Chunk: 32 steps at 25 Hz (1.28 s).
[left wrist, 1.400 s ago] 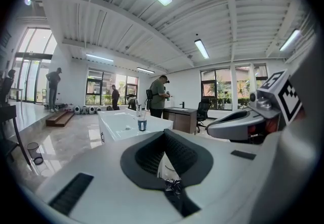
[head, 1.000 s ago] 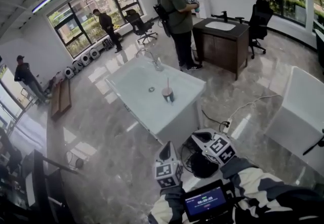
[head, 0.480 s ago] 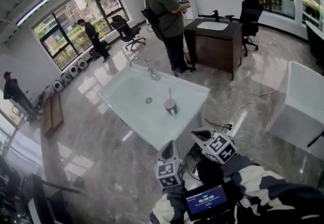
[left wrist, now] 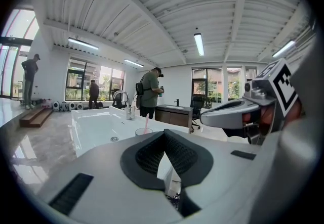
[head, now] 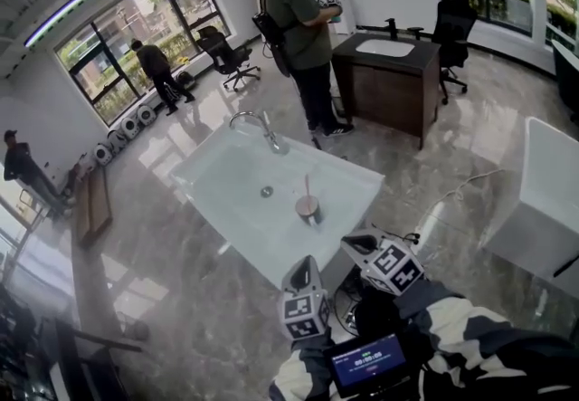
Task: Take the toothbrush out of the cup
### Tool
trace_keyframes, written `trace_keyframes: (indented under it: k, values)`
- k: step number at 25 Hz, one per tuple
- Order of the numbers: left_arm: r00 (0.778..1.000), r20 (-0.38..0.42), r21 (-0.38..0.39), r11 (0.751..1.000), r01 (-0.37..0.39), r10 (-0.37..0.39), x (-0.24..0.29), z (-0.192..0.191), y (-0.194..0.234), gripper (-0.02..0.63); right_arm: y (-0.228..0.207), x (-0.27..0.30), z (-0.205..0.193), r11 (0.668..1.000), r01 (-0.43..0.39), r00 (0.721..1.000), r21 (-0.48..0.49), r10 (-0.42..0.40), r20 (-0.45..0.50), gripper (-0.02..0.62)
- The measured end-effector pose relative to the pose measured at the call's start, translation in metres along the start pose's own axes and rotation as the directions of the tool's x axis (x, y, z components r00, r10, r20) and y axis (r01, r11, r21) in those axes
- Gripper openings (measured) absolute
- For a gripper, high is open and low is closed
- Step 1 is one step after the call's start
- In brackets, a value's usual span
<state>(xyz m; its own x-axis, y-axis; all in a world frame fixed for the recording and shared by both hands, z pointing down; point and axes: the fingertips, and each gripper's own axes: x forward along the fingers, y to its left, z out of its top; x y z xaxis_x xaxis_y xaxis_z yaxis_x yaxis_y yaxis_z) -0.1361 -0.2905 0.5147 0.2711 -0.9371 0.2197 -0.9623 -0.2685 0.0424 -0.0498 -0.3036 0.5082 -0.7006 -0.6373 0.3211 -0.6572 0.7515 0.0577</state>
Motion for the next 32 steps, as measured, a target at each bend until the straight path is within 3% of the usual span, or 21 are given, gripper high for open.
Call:
trace_keyframes:
  k: [8, 11, 21, 28, 32]
  values:
    - [0.990, 0.009, -0.054, 0.989, -0.137, 0.138, 0.046, 0.012, 0.018, 0.005, -0.046, 0.046, 0.017, 0.990, -0.138, 0.990, -0.040, 0.138, 0.002, -0.005]
    - [0.987, 0.018, -0.066, 0.985, -0.157, 0.158, 0.057, 0.018, 0.030, 0.005, -0.053, 0.062, 0.022, 0.986, -0.160, 0.987, -0.052, 0.160, -0.001, -0.005]
    - [0.995, 0.009, -0.025, 0.995, -0.097, 0.097, 0.091, 0.030, 0.084, 0.005, -0.063, 0.120, 0.036, 0.995, -0.097, 0.995, -0.010, 0.097, 0.000, -0.005]
    - [0.998, -0.026, -0.021, 0.998, -0.058, 0.057, 0.107, 0.019, 0.098, 0.005, -0.091, 0.162, 0.011, 0.997, -0.039, 0.995, 0.063, 0.045, -0.088, -0.005]
    - [0.998, -0.054, -0.026, 0.999, -0.045, 0.044, 0.113, 0.008, 0.100, 0.005, -0.112, 0.190, -0.008, 0.993, -0.015, 0.987, 0.114, 0.033, -0.159, 0.114]
